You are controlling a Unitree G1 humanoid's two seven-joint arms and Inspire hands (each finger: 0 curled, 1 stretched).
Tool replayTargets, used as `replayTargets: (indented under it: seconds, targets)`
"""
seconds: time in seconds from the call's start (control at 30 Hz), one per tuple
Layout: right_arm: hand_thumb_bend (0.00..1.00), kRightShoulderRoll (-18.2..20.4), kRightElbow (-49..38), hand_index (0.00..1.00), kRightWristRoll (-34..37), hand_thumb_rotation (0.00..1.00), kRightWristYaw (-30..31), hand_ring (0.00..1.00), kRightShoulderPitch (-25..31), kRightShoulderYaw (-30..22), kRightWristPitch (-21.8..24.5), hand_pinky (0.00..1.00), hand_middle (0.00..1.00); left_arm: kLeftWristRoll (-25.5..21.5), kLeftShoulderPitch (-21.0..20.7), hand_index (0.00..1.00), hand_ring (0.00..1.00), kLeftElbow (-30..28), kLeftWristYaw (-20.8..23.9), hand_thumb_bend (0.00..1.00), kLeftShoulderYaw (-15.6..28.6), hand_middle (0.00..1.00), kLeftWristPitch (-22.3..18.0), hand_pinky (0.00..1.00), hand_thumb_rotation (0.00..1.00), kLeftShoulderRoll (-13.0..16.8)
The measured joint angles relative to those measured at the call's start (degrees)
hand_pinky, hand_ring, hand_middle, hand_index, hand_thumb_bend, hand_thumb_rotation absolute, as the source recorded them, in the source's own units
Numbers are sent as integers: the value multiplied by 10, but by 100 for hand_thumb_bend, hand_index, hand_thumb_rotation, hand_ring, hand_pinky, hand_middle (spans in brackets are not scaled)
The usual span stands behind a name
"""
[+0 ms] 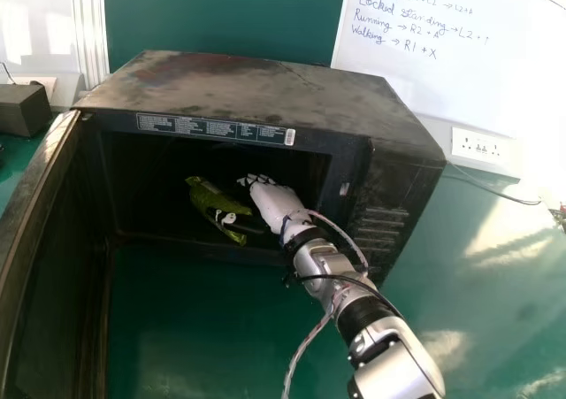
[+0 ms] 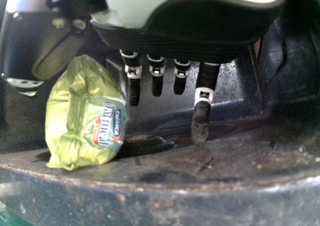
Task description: Put biscuit inside oven
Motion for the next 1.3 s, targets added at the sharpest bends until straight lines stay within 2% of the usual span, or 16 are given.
replayTargets:
  seconds: [0.13, 0.43, 0.63, 0.73, 0.87, 1.07, 1.3]
  targets:
    - [92, -7, -14, 89, 11, 77, -1, 99, 13, -11, -19, 65, 100, 0, 0, 81, 69, 0, 2, 84, -1, 77, 0, 66, 70, 0]
    - [92, -17, -36, 89, 23, 80, -1, 98, 44, -23, -52, 61, 100, 0, -3, 84, 71, 5, 2, 83, 0, 79, -3, 73, 70, 0]
    - [92, -31, -57, 88, 27, 80, -1, 97, 67, -32, -85, 61, 100, 0, -3, 83, 73, 6, 6, 83, 0, 78, -3, 68, 70, 0]
    - [92, -37, -70, 88, 42, 79, -1, 97, 84, -45, -111, 61, 100, 1, -3, 82, 71, 6, 6, 83, 0, 78, -3, 62, 66, 0]
    - [92, -39, -102, 89, 91, 79, 29, 98, 115, -83, -140, 60, 100, 0, -4, 83, 71, 6, 6, 83, 0, 79, -3, 60, 70, 1]
    - [91, -58, -181, 89, 134, 79, 77, 98, 176, -118, -175, 61, 100, 0, -11, 84, 73, 13, 1, 83, 2, 81, -4, 62, 78, 1]
    - [91, -71, -275, 89, 189, 78, 128, 98, 240, -160, -208, 60, 100, 0, -14, 82, 73, 13, 3, 83, 4, 79, -4, 64, 81, 1]
